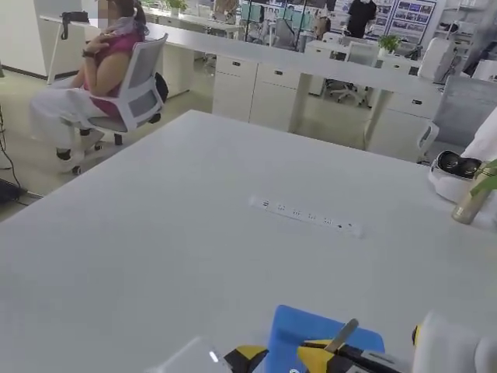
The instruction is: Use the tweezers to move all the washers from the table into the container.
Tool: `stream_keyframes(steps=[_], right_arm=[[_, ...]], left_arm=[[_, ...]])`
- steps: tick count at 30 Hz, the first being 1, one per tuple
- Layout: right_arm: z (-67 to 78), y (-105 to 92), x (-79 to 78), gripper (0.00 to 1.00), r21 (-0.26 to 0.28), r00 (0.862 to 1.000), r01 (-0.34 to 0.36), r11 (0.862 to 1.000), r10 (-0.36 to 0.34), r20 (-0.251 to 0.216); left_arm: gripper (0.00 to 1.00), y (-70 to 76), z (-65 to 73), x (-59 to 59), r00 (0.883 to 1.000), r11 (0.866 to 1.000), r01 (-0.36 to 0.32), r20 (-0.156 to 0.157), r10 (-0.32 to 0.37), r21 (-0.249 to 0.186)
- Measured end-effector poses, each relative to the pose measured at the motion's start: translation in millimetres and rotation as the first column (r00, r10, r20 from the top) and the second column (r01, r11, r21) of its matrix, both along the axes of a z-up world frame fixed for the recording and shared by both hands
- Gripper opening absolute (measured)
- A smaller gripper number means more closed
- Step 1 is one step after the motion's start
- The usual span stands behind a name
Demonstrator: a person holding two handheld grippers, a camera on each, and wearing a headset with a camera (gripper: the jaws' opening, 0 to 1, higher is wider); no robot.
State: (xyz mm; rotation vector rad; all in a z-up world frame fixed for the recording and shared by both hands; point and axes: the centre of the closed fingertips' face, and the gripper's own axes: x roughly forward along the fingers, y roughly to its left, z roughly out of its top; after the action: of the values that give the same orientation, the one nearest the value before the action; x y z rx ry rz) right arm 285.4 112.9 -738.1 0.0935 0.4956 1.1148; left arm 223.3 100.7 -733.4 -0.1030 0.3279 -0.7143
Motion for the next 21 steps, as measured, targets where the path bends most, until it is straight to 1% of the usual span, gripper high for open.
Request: stream_keyframes(steps=[4, 7, 8, 11, 16, 21], right_arm=[[4.8, 0.1, 11.8, 0.03, 0.006, 1.000, 0.021, 1.000, -0.021, 0.009], [3.5, -1.9, 22.9, 0.04, 0.001, 0.999, 0.040, 0.999, -0.040, 0.021], [2.1, -3.3, 28.3, 0.04, -0.008, 0.998, 0.050, 0.999, -0.050, 0.032], [-2.2, -3.8, 36.3, 0.04, -0.013, 0.998, 0.056, 0.998, -0.055, 0.032], [-9.8, -0.9, 43.1, 0.04, -0.043, 0.998, 0.057, 0.997, -0.055, 0.043], [-21.3, 0.7, 52.7, 0.04, -0.071, 0.998, 0.057, 0.996, -0.054, 0.045]], left_arm=[[0.75, 0.5, 0.3, 0.2, 1.000, 1.000, -0.002, 0.000, 0.002, -0.001], [0.75, 0.3, 0.3, 0.0, 1.000, 1.000, -0.001, -0.001, 0.001, 0.001], [0.75, 0.1, 0.5, -0.1, 1.000, 1.000, 0.000, -0.001, 0.000, 0.001], [0.74, 0.3, -0.2, 0.0, 1.000, 1.000, 0.000, -0.002, 0.000, 0.004], [0.74, 0.4, -0.4, 0.2, 1.000, 1.000, -0.002, -0.003, 0.002, 0.005], [0.74, 0.7, -0.5, 0.4, 1.000, 1.000, -0.003, -0.002, 0.003, 0.006]])
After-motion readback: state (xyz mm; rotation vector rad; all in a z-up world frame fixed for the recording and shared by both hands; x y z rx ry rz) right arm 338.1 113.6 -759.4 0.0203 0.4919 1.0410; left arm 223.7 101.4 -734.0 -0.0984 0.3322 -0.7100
